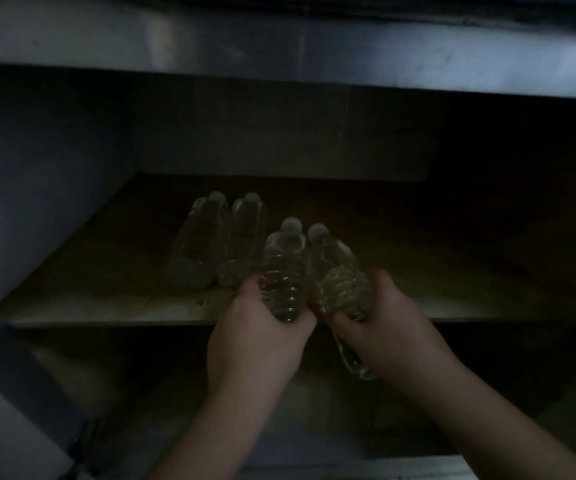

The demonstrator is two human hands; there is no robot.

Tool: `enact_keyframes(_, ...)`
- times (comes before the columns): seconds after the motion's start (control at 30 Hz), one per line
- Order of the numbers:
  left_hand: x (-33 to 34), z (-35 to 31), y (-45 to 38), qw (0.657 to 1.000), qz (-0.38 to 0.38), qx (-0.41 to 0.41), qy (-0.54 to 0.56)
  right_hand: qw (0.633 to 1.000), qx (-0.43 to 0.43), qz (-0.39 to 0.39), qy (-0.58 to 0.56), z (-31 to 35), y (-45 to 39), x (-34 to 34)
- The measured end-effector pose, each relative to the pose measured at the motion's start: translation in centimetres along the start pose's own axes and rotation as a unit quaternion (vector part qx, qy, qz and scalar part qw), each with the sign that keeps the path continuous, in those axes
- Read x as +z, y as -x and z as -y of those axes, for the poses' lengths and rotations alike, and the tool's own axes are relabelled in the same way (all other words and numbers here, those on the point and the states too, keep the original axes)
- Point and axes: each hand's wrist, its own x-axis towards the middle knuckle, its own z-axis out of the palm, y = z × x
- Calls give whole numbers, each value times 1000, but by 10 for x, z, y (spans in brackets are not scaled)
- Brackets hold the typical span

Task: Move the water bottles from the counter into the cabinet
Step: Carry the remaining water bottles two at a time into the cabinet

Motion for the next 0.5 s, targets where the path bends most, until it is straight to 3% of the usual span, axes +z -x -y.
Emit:
enact_keyframes(0.27, -4, -2, -16, 997, 61, 41, 11, 1000, -3, -5, -21, 19, -32, 15)
enact_keyframes(0.43, -26, 7, -21, 970, 228, 60, -52, 993, -42, 16, -110, 4, -29, 8)
enact_keyframes(0.5, -33, 6, -23, 961, 236, 91, -111, 987, -71, 49, -138, -2, -23, 0)
